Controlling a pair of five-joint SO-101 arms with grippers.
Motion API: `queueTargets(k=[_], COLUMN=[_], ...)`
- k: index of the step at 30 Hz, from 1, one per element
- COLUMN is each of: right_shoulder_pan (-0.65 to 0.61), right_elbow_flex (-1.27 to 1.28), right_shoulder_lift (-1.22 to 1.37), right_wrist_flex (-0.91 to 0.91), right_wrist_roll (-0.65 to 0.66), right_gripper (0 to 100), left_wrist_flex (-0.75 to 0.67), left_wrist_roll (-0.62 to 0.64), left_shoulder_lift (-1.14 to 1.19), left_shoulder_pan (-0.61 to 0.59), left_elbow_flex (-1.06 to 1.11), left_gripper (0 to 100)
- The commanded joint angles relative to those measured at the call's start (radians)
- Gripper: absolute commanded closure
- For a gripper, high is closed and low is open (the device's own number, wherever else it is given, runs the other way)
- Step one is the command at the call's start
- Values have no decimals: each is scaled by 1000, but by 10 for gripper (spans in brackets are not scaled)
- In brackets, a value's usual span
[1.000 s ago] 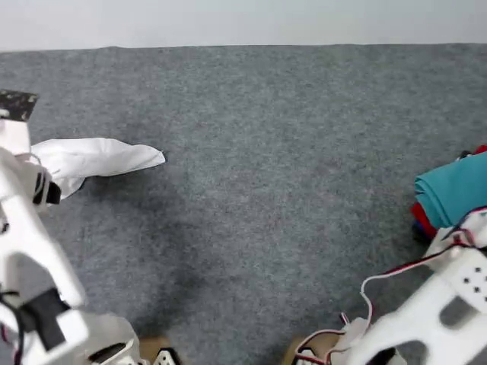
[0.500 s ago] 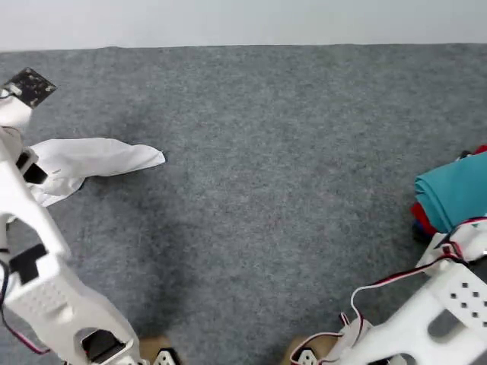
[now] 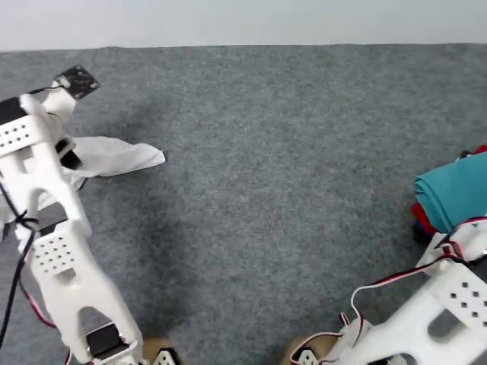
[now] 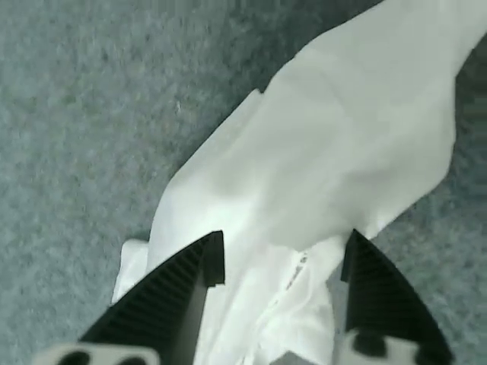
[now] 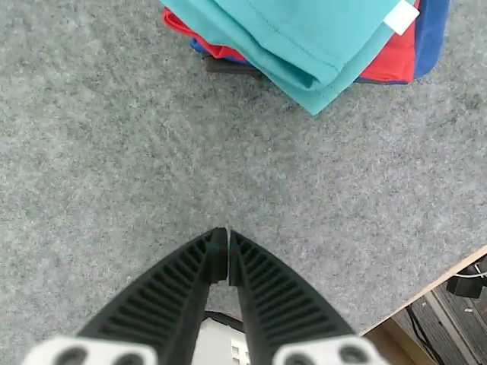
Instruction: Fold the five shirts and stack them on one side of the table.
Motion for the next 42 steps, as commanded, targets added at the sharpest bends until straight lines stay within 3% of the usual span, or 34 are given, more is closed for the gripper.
queueTargets(k=[1,7,17,22,28,34,37,42], right_shoulder_pan=[-8,-8,-8,-8,-10,-10,-10,-10], right_elbow_flex=[-5,-5,-5,-5,-5,-5,-5,12], right_shoulder_lift=[-25,-22,-25,-25,-25,-25,-25,-25], right_wrist_flex=[36,36,35,35,31,33,33,33], right_wrist_roll=[12,12,12,12,12,12,12,12], right_gripper=[983,983,983,983,983,986,986,986], left_wrist_flex=[32,95,161,163,163,161,161,103], left_wrist_roll=[-2,-2,-2,23,293,796,888,911], left_shoulder_lift=[12,23,21,20,-40,-170,-244,-358], left_shoulder_pan=[35,48,69,71,126,327,476,750], left_elbow_flex=[-65,-68,-114,-157,-311,-479,-501,-501], left_gripper=[746,773,1000,998,998,998,998,998])
